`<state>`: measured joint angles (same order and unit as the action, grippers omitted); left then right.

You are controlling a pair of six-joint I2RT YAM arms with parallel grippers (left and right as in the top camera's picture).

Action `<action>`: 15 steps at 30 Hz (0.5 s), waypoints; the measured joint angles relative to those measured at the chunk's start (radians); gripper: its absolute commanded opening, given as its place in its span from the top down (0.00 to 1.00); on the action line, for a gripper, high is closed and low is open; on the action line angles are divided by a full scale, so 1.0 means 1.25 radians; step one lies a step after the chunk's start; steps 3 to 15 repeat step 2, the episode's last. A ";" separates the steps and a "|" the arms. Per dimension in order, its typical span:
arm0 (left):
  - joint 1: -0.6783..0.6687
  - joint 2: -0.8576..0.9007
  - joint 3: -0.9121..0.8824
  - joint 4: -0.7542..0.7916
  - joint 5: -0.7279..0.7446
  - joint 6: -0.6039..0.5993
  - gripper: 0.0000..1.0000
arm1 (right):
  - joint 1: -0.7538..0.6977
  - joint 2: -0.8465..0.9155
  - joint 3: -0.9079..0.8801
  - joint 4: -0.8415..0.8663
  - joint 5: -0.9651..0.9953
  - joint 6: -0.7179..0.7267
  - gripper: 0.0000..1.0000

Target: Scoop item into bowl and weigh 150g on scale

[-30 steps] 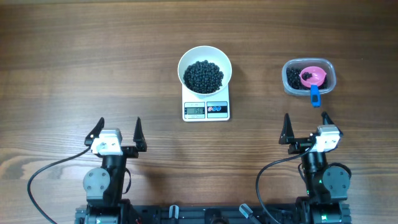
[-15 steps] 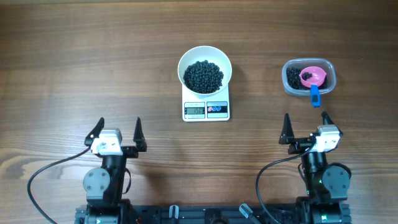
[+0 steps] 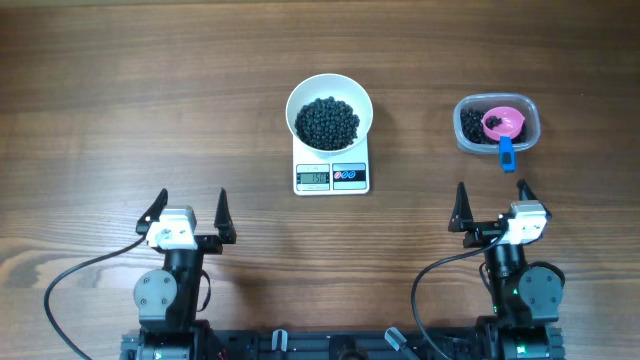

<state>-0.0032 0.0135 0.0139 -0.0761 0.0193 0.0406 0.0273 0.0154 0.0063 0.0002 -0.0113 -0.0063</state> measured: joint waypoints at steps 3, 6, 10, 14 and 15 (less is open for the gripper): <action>0.000 0.000 0.000 0.000 0.000 0.000 0.00 | 0.000 0.000 0.000 0.000 0.000 0.000 0.00; 0.000 0.000 0.000 0.000 0.000 0.000 0.00 | 0.000 0.000 0.000 0.000 0.000 0.000 0.00; 0.000 0.000 0.000 0.000 0.000 0.000 0.00 | 0.000 0.000 0.000 0.000 0.000 0.000 0.00; 0.000 0.000 0.000 0.000 0.000 0.000 0.00 | 0.000 0.000 0.000 0.000 0.000 0.000 0.00; 0.000 0.000 0.000 0.000 0.000 0.000 0.00 | 0.000 0.000 0.000 0.000 0.000 0.000 0.00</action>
